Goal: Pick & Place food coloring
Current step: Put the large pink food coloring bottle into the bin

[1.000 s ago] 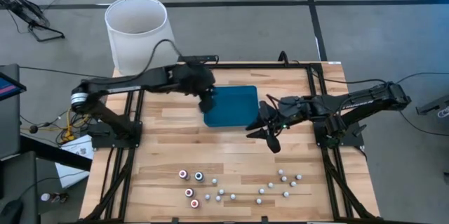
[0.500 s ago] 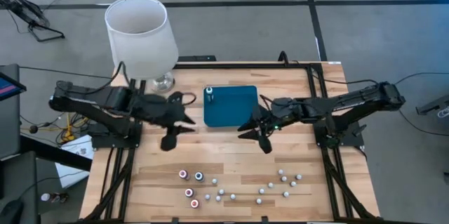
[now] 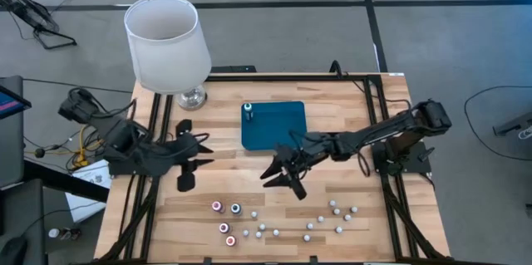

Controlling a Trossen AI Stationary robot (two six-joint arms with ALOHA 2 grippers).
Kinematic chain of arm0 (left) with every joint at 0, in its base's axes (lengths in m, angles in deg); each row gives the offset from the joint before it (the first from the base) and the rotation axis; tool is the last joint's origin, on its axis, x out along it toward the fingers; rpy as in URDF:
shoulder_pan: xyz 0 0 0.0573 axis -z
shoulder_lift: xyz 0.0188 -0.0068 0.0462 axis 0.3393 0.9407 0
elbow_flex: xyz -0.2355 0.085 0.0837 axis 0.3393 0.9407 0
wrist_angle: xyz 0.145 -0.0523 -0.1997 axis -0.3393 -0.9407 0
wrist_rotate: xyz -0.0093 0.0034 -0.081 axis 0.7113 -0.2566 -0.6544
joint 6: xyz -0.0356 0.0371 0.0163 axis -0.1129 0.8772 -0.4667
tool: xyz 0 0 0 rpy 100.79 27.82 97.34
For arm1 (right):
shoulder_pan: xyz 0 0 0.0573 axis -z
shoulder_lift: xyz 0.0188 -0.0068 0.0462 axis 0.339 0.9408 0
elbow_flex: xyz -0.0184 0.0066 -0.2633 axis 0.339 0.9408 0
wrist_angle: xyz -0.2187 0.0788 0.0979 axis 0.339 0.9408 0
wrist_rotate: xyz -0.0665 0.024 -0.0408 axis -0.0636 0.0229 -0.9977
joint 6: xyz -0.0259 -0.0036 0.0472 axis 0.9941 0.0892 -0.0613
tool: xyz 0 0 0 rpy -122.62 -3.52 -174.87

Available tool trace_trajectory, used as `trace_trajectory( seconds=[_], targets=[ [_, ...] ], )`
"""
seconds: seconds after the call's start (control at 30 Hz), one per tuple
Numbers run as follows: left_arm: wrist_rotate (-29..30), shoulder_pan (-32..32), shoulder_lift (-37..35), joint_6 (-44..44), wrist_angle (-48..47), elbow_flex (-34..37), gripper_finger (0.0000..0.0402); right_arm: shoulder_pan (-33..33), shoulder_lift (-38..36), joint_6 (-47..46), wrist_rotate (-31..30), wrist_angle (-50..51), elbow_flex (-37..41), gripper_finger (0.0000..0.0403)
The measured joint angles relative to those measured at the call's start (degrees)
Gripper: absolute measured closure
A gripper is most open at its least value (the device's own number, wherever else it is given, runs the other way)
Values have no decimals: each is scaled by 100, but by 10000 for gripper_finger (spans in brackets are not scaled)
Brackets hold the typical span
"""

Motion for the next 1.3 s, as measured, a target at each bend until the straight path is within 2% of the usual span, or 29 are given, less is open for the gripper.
trace_trajectory(
  seconds=[0.17, 0.3, 0.43, 0.57, 0.73, 0.93, 1.0, 1.1, 1.17, 1.3],
  targets=[
    [338, 431, -746, -226, 1357, 1125, 294, 4, 245, -184, -12, -518, -2, 285],
    [260, 520, -1283, -234, 2775, 2210, 294, -28, 274, -293, -23, -675, -24, 285],
    [48, 520, -1751, -264, 4000, 3176, 294, -136, 274, -140, -131, -523, -206, 285],
    [-31, 520, -2200, -332, 4789, 3891, 294, -283, 491, 395, -188, 119, -598, 285],
    [-65, 520, -2638, -569, 4866, 4296, 294, -268, 943, 329, 54, 190, -1028, 285],
    [-111, 516, -2915, -759, 4351, 4307, 294, -170, 1549, 277, 197, 214, -1550, 285],
    [-380, 517, -2960, -1035, 4101, 4307, 294, -148, 1661, 90, 167, 234, -1700, 285],
    [-1246, 520, -2886, -1279, 3979, 4307, 294, -100, 1834, -179, 100, 235, -1900, 285],
    [-1625, 553, -2726, -1297, 4051, 4307, 294, -96, 1861, -293, -41, 251, -1968, 285],
    [-1798, 719, -2257, -1177, 4396, 4307, 294, -101, 1570, -253, -194, 491, -1998, 285]
  ],
)
